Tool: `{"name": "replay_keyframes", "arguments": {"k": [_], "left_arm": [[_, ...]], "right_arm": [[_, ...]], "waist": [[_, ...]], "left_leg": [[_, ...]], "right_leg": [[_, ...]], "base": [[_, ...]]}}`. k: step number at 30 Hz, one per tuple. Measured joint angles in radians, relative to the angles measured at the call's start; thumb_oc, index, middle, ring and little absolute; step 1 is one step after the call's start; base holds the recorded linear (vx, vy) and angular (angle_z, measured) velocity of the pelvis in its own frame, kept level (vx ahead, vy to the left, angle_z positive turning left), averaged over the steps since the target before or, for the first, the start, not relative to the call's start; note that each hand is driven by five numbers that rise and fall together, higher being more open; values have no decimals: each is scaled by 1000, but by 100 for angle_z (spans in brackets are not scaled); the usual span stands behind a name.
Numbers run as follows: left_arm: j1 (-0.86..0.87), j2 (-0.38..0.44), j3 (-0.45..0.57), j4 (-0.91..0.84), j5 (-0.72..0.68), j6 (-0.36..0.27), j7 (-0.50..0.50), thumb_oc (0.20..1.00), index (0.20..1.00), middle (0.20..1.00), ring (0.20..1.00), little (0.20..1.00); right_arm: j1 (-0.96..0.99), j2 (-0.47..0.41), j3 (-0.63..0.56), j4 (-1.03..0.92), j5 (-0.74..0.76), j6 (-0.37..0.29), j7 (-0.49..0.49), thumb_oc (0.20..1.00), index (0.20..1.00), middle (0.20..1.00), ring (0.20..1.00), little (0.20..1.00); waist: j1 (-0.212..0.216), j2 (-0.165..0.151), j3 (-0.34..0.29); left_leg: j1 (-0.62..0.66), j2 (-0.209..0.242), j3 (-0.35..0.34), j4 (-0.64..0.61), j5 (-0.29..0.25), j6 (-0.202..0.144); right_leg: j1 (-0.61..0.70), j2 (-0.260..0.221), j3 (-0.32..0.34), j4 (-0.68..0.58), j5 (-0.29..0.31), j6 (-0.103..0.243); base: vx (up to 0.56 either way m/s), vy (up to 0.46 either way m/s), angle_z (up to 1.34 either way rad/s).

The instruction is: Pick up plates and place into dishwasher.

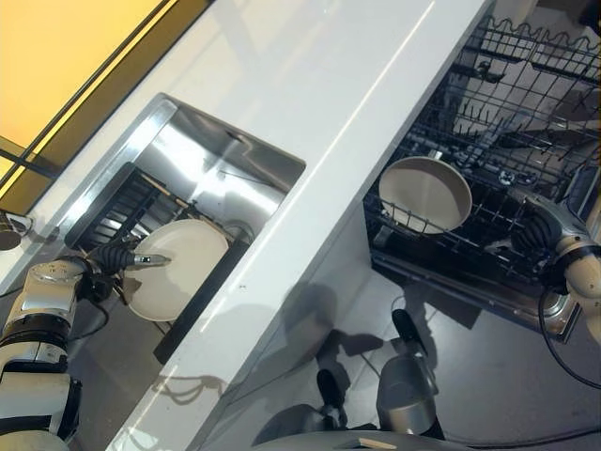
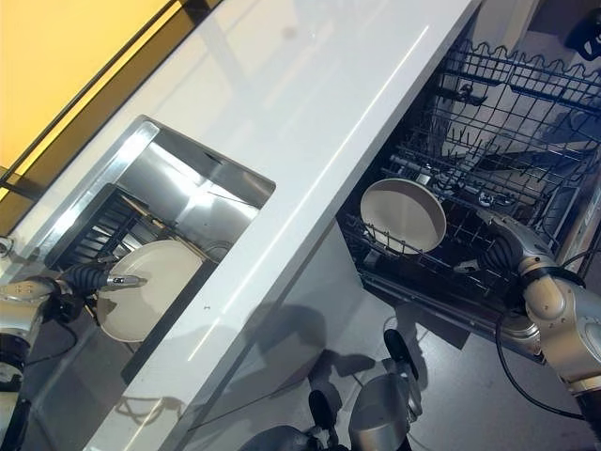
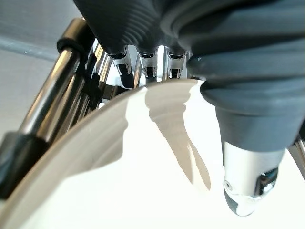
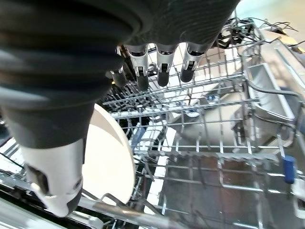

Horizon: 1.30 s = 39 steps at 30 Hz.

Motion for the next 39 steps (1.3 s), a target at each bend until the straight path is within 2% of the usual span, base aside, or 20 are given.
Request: {"name": "replay_keyframes", "arguments": {"k": [4,9,13,14,16,17,22,24,27,39], "left_arm": [[7,1,-1,-15,47,0,-56,1000,1000,1000,1000,1000],[30,3,-2,-40,90,0,-75,1000,1000,1000,1000,1000],[81,22,-7,-96,94,-1,-150,1000,1000,1000,1000,1000],[88,25,-5,-101,94,-1,-152,853,853,853,853,853],[108,41,-3,-111,83,-1,-153,360,360,360,360,360],[114,48,0,-115,70,-1,-153,200,200,200,200,200],[181,133,6,-212,-43,-4,-178,200,200,200,200,200],[201,144,-1,-261,-73,-15,-217,200,200,200,200,200],[208,147,-1,-286,-103,-32,-224,200,200,200,200,200],[254,210,-5,-411,-112,-50,-224,200,200,200,200,200]], "right_arm": [[1,1,0,-1,1,0,-3,1000,1000,1000,1000,1000],[18,1,1,-2,24,2,-13,1000,1000,1000,1000,1000],[41,3,4,-2,40,2,-21,1000,1000,1000,1000,1000],[45,6,7,-2,41,3,-26,1000,1000,1000,1000,1000],[47,7,26,-2,54,3,-30,1000,1000,1000,1000,1000],[51,7,33,-2,63,4,-34,1000,1000,1000,1000,1000],[94,49,36,-2,79,7,-57,1000,1000,1000,1000,1000],[110,52,37,-2,80,6,-61,1000,1000,1000,1000,1000],[112,53,37,-2,101,5,-74,1000,1000,1000,1000,1000],[120,62,37,-1,142,3,-105,1000,1000,1000,1000,1000]], "waist": [[9,0,-16],[28,-8,-49],[51,-14,-102],[55,-18,-111],[57,-30,-130],[58,-38,-134],[71,-65,-150],[88,-66,-151],[111,-70,-154],[152,-121,-184]], "left_leg": [[4,4,-19,0,-1,-1],[4,9,-38,1,-1,-3],[4,15,-45,-1,-3,-5],[4,16,-45,-1,-4,-7],[3,20,-48,-1,-4,-8],[4,22,-51,-1,-5,-9],[5,26,-68,-2,-5,-10],[3,25,-71,-2,-5,-11],[5,28,-80,-1,-4,-13],[3,34,-104,-3,-1,-17]], "right_leg": [[14,0,-19,0,-3,-3],[27,2,-37,0,-8,-6],[35,5,-52,0,-16,-8],[36,7,-52,0,-16,-9],[39,11,-56,-1,-17,-11],[43,12,-58,-1,-18,-12],[52,14,-76,-1,-22,-14],[54,13,-79,-1,-23,-14],[61,14,-86,-1,-25,-16],[72,17,-111,-1,-31,-19]], "base": [[-8,-107,13],[-7,-99,10],[-13,-95,10],[-22,-92,1],[-28,-90,5],[-28,-93,7],[-13,-78,8],[-1,-63,6],[-8,-49,10],[-2,-31,6]]}}
